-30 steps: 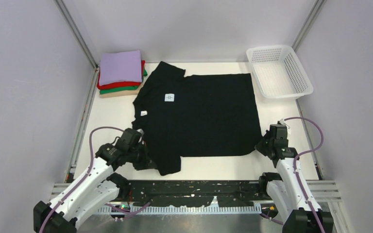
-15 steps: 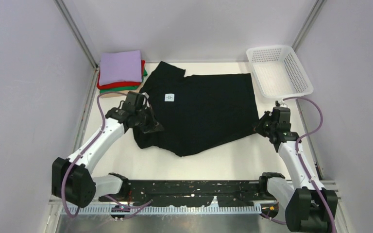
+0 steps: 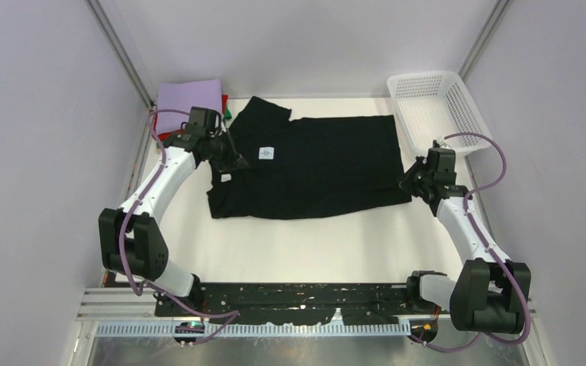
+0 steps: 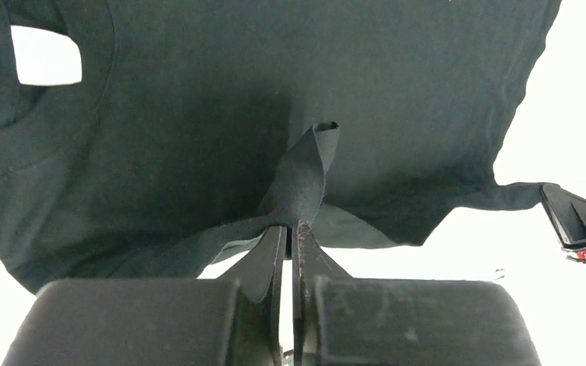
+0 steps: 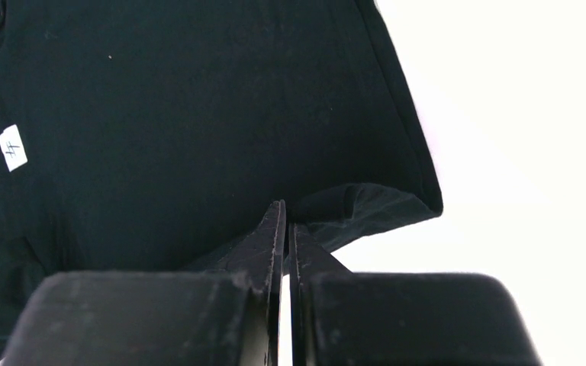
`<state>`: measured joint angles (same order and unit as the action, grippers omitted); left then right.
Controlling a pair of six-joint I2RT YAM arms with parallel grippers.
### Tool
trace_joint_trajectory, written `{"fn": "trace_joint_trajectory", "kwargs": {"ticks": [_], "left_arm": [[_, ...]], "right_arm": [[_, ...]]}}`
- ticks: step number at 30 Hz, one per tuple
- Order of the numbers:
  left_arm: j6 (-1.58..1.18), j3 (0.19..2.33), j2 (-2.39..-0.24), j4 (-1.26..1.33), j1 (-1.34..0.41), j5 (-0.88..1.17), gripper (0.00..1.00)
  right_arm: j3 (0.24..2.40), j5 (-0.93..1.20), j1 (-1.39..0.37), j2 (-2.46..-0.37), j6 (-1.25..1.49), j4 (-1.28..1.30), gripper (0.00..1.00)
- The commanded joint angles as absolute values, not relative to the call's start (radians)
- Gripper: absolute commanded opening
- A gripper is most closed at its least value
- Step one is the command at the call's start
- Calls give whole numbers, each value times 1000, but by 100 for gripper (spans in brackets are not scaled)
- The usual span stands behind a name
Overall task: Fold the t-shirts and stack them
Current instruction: Fold the flattened tshirt in 1/3 of the way
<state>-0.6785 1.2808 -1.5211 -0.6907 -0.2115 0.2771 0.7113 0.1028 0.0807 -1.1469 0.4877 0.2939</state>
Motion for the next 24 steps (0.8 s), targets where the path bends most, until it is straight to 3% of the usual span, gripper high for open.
{"fn": "trace_joint_trajectory", "kwargs": {"ticks": [1, 13, 21, 23, 24], "left_arm": [[-582, 1384, -1541, -669, -192, 261, 0], [-353, 1607, -1736, -629, -153, 298, 0], [-163, 1969, -2050, -788, -138, 337, 1], [-126, 2062, -2134, -820, -138, 363, 4], [-121, 2114, -2176, -836, -138, 350, 11]], "right_arm": [[788, 57, 83, -1184, 478, 237, 5], [873, 60, 80, -1339, 484, 192, 5], [922, 30, 77, -1454, 490, 129, 9], [942, 38, 77, -1485, 491, 123, 12], [950, 40, 76, -1503, 491, 124, 15]]}}
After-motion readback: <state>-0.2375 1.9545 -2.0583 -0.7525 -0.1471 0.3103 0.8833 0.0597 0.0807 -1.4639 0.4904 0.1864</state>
